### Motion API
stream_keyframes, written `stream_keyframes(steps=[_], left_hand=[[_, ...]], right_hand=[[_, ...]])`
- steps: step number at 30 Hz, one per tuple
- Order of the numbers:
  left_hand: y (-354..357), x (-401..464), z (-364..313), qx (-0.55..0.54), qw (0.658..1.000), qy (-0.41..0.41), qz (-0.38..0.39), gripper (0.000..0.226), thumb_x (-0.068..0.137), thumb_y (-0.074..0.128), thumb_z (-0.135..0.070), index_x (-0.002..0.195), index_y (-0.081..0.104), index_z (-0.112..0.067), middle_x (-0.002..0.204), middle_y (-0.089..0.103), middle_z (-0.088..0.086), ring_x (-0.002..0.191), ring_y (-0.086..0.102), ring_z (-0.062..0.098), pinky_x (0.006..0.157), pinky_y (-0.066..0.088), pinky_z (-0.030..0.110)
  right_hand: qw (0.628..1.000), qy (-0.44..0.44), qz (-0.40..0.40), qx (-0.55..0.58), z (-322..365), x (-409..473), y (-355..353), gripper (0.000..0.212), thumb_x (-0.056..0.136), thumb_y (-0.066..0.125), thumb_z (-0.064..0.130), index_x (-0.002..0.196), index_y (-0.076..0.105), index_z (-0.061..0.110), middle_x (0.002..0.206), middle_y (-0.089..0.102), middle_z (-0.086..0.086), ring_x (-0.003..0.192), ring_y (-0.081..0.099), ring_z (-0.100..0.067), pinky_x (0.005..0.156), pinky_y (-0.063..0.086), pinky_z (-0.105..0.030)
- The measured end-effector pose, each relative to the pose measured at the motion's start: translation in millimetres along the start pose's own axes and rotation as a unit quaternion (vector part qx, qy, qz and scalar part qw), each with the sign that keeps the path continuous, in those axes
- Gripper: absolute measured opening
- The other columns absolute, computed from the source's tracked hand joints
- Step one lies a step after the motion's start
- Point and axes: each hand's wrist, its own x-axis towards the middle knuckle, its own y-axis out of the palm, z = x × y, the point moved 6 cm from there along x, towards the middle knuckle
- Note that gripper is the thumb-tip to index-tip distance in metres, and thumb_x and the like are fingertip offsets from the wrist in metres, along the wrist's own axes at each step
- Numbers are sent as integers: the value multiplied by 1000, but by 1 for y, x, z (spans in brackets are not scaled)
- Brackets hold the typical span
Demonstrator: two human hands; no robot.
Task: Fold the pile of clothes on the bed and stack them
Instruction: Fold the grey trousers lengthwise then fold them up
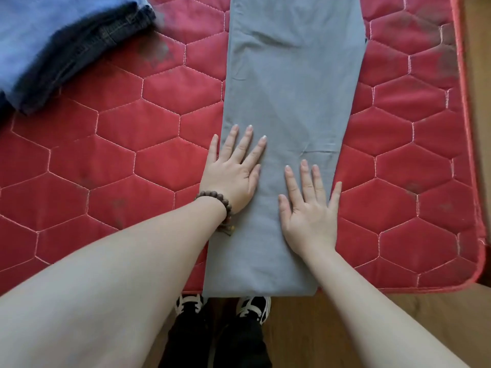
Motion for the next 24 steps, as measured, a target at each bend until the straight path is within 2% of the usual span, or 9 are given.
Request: stream_keyframes(steps=[3,7,9,11,13,15,18,21,24], left_hand=[[4,-30,9,26,996,82,24,56,98,17,-44,153,15,-33,162,14,-1,149,7,25,119,7,51],[5,-90,18,39,979,190,56,56,100,21,-43,154,16,-28,161,14,5,149,8,28,118,9,53],[4,-117,26,43,966,244,77,55,101,22,-36,154,16,-26,160,16,5,148,11,27,118,11,52],[0,-132,36,40,958,272,84,57,96,26,-20,153,20,-22,159,22,5,147,14,24,118,12,50],[-3,-134,42,47,958,273,75,63,90,26,-10,152,22,-21,157,27,5,148,6,21,119,11,49],[-3,-133,36,43,955,286,67,62,91,27,-9,151,23,-21,156,29,5,148,-6,18,119,9,47],[-1,-138,15,38,930,356,83,62,90,25,-7,150,25,-21,156,27,5,148,-4,21,120,7,45],[-4,-141,14,43,907,404,112,63,90,31,-17,152,27,-23,158,24,5,148,13,26,120,7,45],[-6,-148,21,44,884,437,158,73,89,42,-44,155,14,-28,162,9,1,150,3,25,120,2,48]], right_hand=[[1000,2,13,0,-26,-31,-1,58,97,27,45,152,23,26,160,16,-3,148,12,-24,116,7,-60],[992,-110,41,-37,-39,-63,-5,58,98,28,47,152,21,25,160,17,-7,147,18,-27,115,11,-59],[986,-151,52,-43,-54,-72,-10,55,99,30,42,151,21,28,159,20,-6,146,21,-26,115,14,-58],[987,-140,53,-52,-76,-77,-17,56,97,33,34,152,21,29,159,22,-6,146,23,-26,115,17,-59],[988,-135,48,-65,-84,-80,-25,59,95,38,35,151,20,30,159,22,-7,146,23,-27,114,18,-60],[977,-193,43,-82,-71,-82,-25,64,91,42,38,151,22,29,159,22,-9,145,24,-28,113,18,-61],[942,-318,39,-94,-41,-91,-20,77,79,54,20,151,25,29,158,21,-8,144,24,-27,114,18,-60],[922,-374,44,-92,-32,-101,-17,88,70,64,8,149,30,28,157,25,-8,144,26,-28,115,16,-56],[906,-413,53,-81,-31,-110,-18,86,70,67,7,147,35,28,156,30,-8,143,27,-27,115,17,-54]])
